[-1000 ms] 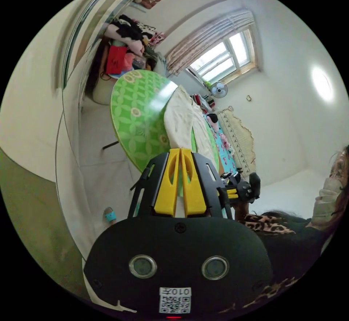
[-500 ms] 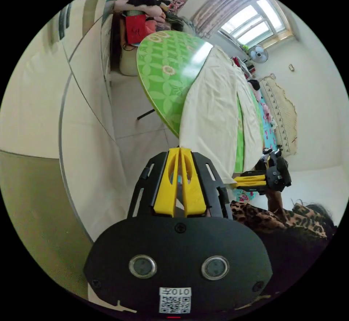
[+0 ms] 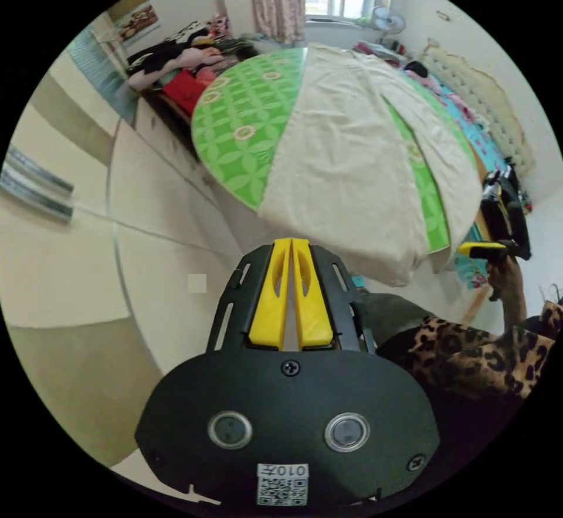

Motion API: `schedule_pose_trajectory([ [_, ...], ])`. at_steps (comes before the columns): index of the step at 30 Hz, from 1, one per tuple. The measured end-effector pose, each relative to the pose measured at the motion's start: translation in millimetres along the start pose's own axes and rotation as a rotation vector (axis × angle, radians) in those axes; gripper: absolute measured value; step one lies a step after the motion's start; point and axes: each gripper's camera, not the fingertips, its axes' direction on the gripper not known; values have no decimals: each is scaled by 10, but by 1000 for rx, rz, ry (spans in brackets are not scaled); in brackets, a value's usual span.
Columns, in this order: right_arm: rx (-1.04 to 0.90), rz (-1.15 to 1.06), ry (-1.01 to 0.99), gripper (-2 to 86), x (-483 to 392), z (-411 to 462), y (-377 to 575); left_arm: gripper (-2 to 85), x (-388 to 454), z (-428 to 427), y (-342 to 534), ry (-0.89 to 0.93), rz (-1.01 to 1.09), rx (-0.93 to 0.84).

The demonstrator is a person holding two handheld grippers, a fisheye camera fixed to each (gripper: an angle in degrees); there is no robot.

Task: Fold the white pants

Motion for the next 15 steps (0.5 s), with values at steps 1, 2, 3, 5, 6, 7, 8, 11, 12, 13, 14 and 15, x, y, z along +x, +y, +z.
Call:
schedule_pose_trajectory([
  [1, 80, 10, 27, 26, 108, -175, -12, -4, 158, 89, -212, -9, 50, 25],
  [2, 104, 16, 54, 26, 144, -231, -44, -4, 306, 177, -443, -6, 88, 51],
  [3, 133, 46, 130, 26, 197, -288, -145, -4, 375, 222, -564, 15, 109, 56],
  [5, 165, 92, 257, 27, 251, -266, -319, -4, 601, 415, -993, 80, 152, 75],
  [6, 157, 93, 315, 27, 292, -194, -422, -4, 648, 473, -1078, 77, 160, 68],
  [7, 130, 94, 362, 27, 356, -95, -493, -4, 707, 603, -1217, 70, 163, 38],
  [8, 118, 104, 384, 27, 402, -45, -512, -4, 700, 744, -1305, 76, 141, 11],
  [11, 28, 106, 432, 25, 665, 204, -482, -4, 465, 975, -1337, 190, 61, -13],
  [12, 45, 83, 407, 24, 738, 227, -409, -4, 396, 987, -1339, 233, 45, -6],
  [13, 43, 91, 388, 23, 824, 239, -331, -3, 280, 1012, -1354, 283, 7, -17],
  [14, 40, 98, 391, 23, 860, 242, -291, -3, 218, 1009, -1371, 287, -19, -27],
  [15, 28, 102, 408, 22, 917, 254, -218, -3, 208, 1000, -1381, 276, -24, -30],
])
